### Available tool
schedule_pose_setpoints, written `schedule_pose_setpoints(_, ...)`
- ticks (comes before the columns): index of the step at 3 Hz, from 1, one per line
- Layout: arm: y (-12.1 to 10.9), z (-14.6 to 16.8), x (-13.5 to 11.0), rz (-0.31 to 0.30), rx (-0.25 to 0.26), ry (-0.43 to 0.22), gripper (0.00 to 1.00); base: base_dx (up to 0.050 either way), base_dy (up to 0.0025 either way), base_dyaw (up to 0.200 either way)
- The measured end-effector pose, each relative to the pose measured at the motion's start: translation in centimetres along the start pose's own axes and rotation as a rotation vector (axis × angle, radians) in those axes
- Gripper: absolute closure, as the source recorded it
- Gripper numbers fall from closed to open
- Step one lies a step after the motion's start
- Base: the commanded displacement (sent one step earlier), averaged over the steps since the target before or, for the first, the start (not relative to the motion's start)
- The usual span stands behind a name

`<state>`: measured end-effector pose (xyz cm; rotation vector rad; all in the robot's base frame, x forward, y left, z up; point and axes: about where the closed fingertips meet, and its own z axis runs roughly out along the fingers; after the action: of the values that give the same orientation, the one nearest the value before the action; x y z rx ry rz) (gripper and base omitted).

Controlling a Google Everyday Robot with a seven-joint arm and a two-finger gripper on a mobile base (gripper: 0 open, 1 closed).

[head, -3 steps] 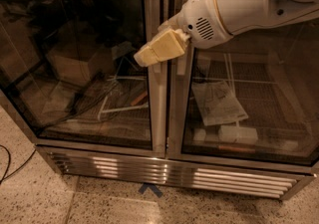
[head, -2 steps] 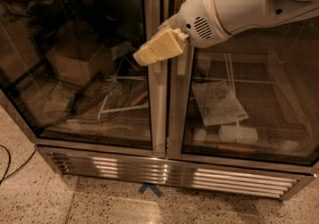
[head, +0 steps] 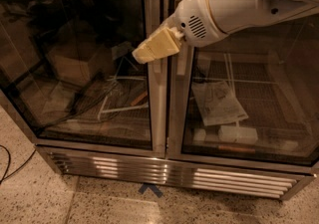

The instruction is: Place blue chip bag into bottom drawer

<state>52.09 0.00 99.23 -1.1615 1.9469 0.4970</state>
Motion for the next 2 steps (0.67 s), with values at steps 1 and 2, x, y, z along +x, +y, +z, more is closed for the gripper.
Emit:
schedule_pose_setpoints(1,-0.2,0.08,-0.21,0.0,0.033,0.007,0.36,0.0,0.0,0.0)
schedule_pose_setpoints(2,-0.41,0.33,-0.44,-0.001,0.054,0.01,0.36,0.0,0.0,0.0)
